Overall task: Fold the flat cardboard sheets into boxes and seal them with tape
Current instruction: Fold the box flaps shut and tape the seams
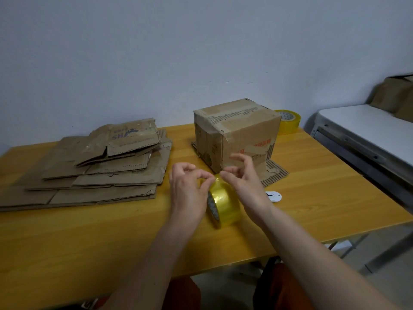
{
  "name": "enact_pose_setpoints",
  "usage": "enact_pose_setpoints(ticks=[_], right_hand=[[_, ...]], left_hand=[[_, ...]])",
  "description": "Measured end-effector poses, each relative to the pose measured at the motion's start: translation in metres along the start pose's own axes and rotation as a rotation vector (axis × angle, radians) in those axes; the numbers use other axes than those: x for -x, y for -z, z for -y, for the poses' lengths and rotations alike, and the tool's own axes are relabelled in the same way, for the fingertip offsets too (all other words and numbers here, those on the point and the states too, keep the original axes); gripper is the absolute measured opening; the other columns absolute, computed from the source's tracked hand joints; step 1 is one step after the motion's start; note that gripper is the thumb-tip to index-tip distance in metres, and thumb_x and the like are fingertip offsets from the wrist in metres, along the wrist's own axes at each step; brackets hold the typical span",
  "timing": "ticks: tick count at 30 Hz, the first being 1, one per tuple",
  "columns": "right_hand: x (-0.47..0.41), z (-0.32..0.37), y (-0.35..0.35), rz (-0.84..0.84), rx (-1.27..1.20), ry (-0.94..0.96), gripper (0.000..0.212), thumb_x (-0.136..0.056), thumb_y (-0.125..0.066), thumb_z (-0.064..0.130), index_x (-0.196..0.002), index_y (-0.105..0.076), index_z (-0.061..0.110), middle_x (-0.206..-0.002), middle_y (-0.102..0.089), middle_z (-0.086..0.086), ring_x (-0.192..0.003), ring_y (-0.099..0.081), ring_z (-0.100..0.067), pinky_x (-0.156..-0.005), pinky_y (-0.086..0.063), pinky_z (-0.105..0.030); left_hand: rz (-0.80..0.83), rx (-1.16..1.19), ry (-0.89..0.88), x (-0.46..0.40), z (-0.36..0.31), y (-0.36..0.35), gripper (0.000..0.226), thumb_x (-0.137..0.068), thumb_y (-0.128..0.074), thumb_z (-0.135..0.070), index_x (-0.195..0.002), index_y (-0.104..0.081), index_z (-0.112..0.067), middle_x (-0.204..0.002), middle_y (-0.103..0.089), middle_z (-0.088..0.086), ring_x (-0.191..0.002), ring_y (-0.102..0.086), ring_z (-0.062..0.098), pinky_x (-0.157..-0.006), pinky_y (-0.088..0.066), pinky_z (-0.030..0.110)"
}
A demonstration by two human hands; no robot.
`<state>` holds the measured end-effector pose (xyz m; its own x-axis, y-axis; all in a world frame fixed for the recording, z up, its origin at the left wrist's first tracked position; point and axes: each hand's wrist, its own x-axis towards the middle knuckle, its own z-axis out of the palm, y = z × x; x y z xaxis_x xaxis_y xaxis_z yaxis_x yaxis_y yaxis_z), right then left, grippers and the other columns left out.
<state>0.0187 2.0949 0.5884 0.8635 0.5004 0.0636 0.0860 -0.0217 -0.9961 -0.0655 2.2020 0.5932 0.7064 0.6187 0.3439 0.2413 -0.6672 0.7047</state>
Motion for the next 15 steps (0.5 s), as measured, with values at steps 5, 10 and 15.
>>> enact_pose_setpoints(ticks=[5,10,15], right_hand=[[0.002,0.004,0.01,0.112,0.252,0.177,0.012,-0.083,-0.07,0.015,-0.096,-0.073,0.015,-0.106,-0.064,-0.001,-0.097,-0.06,-0.009,-0.083,-0.049,-0.025],[0.002,0.005,0.013,0.062,0.195,0.106,0.01,-0.082,-0.072,0.015,-0.091,-0.075,0.012,-0.105,-0.066,0.001,-0.101,-0.061,-0.013,-0.089,-0.05,-0.03],[0.013,0.006,0.025,0.2,0.176,-0.179,0.057,-0.073,-0.081,0.027,-0.122,-0.059,0.012,-0.109,-0.066,-0.006,-0.101,-0.064,-0.021,-0.093,-0.052,-0.043]], left_hand=[[0.049,0.13,-0.006,-0.001,0.0,0.001,0.006,-0.084,-0.072,-0.021,-0.088,-0.074,-0.018,-0.094,-0.055,-0.006,-0.088,-0.054,0.008,-0.073,-0.043,0.009],[-0.032,0.234,0.002,0.001,0.001,0.001,0.007,-0.076,-0.079,-0.019,-0.081,-0.076,-0.02,-0.079,-0.062,-0.011,-0.069,-0.055,-0.008,-0.062,-0.042,0.004],[0.008,0.367,0.063,-0.002,-0.005,-0.009,0.012,-0.079,-0.077,-0.015,-0.075,-0.072,-0.026,-0.084,-0.07,-0.004,-0.075,-0.062,0.006,-0.064,-0.048,0.01]])
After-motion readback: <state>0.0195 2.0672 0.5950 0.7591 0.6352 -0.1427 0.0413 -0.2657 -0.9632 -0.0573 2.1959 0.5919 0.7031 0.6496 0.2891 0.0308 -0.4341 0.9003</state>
